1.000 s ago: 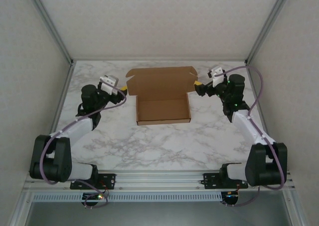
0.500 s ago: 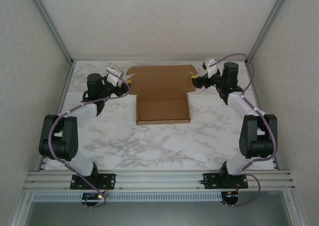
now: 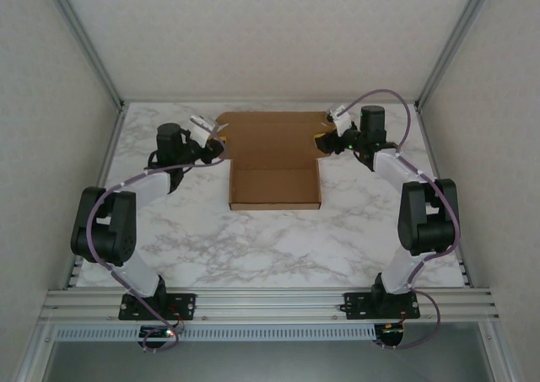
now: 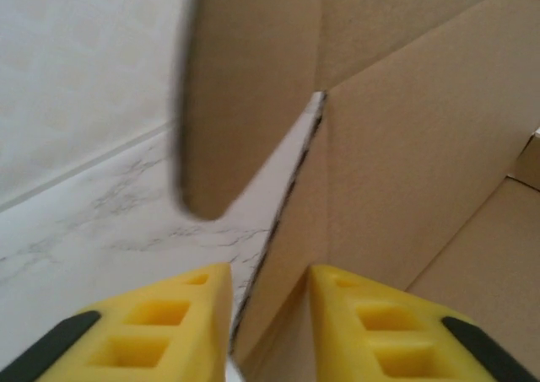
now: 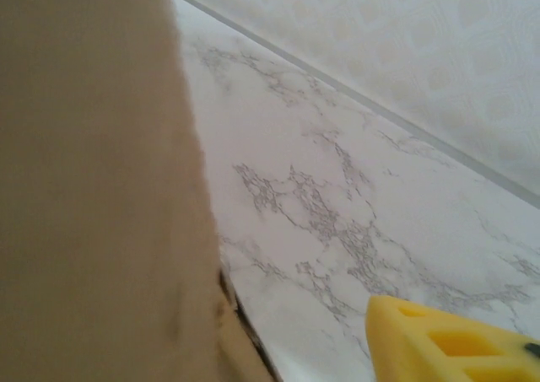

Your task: Fold the paper box

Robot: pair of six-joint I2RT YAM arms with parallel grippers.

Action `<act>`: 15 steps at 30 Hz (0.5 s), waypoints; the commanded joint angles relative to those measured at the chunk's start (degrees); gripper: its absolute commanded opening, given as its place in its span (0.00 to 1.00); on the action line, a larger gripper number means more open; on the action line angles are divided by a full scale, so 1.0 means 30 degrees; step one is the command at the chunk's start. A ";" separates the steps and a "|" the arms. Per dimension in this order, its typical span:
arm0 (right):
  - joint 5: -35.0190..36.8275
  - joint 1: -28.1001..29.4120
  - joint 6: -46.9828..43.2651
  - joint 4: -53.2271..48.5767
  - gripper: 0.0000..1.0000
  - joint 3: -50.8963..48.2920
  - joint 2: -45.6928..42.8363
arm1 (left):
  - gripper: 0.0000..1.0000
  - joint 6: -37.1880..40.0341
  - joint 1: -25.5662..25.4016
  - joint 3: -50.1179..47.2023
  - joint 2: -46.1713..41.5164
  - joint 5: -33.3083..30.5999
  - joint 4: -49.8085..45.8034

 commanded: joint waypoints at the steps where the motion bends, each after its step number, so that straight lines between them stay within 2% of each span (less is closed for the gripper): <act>1: 0.0498 0.0125 0.0195 -0.0112 0.56 0.0081 -0.0532 | 0.24 0.0083 -0.0422 0.0330 -0.0289 0.0087 -0.0056; 3: 0.0725 0.0112 0.0476 -0.0180 0.51 -0.0093 -0.0754 | 0.17 0.0014 -0.0573 0.0230 -0.0376 -0.0226 0.0022; 7: 0.0737 0.0134 0.0589 -0.0356 0.48 -0.0469 -0.1298 | 0.09 -0.0459 -0.0655 -0.0207 -0.0788 -0.0890 0.0670; 13: 0.0169 0.0017 0.0215 -0.0756 0.47 -0.0728 -0.1915 | 0.06 -0.0386 -0.0638 -0.0241 -0.1210 -0.1629 0.0409; 15: 0.0110 0.0002 0.0270 -0.0817 0.42 -0.0699 -0.1957 | 0.06 -0.0437 -0.0660 -0.0212 -0.1310 -0.1716 0.0310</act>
